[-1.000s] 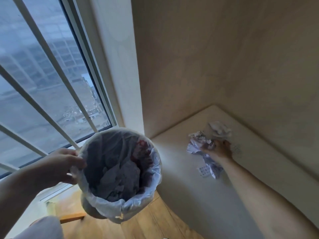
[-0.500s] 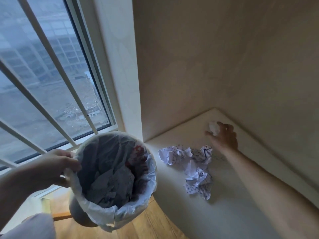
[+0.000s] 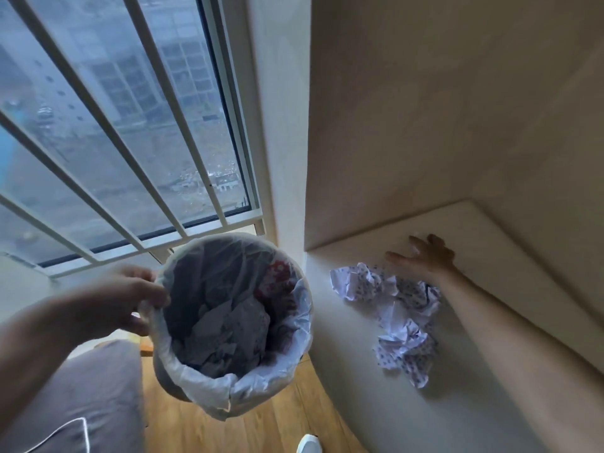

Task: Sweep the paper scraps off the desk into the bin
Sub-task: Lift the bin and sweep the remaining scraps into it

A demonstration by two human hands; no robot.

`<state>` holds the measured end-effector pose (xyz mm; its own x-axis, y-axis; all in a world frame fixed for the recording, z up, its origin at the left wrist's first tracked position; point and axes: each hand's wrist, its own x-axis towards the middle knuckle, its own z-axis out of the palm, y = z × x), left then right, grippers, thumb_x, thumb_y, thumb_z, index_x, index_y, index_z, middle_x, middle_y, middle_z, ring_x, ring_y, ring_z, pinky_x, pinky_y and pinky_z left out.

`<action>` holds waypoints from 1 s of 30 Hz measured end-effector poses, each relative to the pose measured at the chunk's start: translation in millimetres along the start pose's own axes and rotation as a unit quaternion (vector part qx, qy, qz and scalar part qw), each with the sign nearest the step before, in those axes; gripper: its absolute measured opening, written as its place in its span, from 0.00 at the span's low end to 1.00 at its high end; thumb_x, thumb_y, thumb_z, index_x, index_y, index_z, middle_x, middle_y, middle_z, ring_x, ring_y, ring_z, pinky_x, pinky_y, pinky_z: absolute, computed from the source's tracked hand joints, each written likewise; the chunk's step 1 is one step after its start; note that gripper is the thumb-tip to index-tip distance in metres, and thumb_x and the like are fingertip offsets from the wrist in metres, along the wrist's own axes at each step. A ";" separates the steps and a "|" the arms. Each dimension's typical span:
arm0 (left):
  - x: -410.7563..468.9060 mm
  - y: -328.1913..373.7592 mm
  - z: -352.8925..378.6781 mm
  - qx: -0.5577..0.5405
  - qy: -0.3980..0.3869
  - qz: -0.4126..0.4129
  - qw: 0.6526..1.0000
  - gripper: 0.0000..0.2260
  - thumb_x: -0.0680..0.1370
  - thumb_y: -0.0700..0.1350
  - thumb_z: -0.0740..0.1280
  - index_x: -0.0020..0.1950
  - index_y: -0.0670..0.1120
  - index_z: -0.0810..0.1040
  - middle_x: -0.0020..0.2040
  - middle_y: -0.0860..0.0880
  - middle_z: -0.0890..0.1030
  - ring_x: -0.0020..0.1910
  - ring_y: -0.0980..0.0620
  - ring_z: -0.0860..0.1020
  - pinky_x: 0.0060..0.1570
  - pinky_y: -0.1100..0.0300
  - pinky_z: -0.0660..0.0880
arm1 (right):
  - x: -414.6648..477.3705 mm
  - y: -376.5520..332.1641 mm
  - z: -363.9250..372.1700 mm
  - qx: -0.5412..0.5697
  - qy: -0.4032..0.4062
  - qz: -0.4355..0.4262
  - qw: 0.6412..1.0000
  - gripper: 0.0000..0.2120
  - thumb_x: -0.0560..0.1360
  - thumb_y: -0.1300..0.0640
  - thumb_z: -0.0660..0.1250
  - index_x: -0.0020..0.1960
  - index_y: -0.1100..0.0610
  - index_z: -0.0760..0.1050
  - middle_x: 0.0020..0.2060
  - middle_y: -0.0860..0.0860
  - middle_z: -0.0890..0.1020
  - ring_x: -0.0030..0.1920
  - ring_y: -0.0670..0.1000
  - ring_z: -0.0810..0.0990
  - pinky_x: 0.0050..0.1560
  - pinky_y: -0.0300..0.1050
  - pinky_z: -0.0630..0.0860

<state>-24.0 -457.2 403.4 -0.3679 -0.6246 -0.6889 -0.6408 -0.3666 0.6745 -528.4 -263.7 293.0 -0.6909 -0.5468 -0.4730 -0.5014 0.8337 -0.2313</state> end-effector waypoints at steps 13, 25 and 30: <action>3.6 -43.3 -5.6 0.044 0.109 -0.052 0.992 0.08 0.71 0.28 0.67 0.36 0.38 0.75 0.37 0.38 0.77 0.36 0.38 0.78 0.23 0.54 0.77 | -34.8 -34.0 28.3 -0.011 0.027 -0.030 0.999 0.54 0.50 0.16 0.58 0.73 0.35 0.55 0.79 0.45 0.46 0.78 0.59 0.44 0.72 0.70 0.45; 46.0 -60.0 82.6 0.026 0.070 -0.049 0.996 0.06 0.74 0.36 0.71 0.50 0.38 0.78 0.51 0.35 0.80 0.46 0.39 0.82 0.45 0.44 0.84 | -50.8 -48.9 56.2 -0.053 0.052 -0.089 0.993 0.45 0.61 0.26 0.68 0.74 0.38 0.58 0.79 0.47 0.48 0.78 0.58 0.47 0.74 0.63 0.54; 47.8 -50.9 97.5 0.009 0.040 -0.035 0.999 0.09 0.75 0.34 0.69 0.54 0.34 0.77 0.54 0.32 0.79 0.50 0.36 0.81 0.46 0.43 0.83 | -66.7 -77.9 74.4 -0.051 0.061 -0.138 0.987 0.43 0.62 0.30 0.67 0.74 0.37 0.59 0.78 0.48 0.51 0.76 0.59 0.51 0.73 0.64 0.55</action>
<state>-74.7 -401.2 310.3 -0.2673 -0.6505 -0.7110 -0.6751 -0.4000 0.6198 -404.5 -286.4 279.3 -0.5748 -0.7629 -0.2958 -0.7255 0.6424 -0.2469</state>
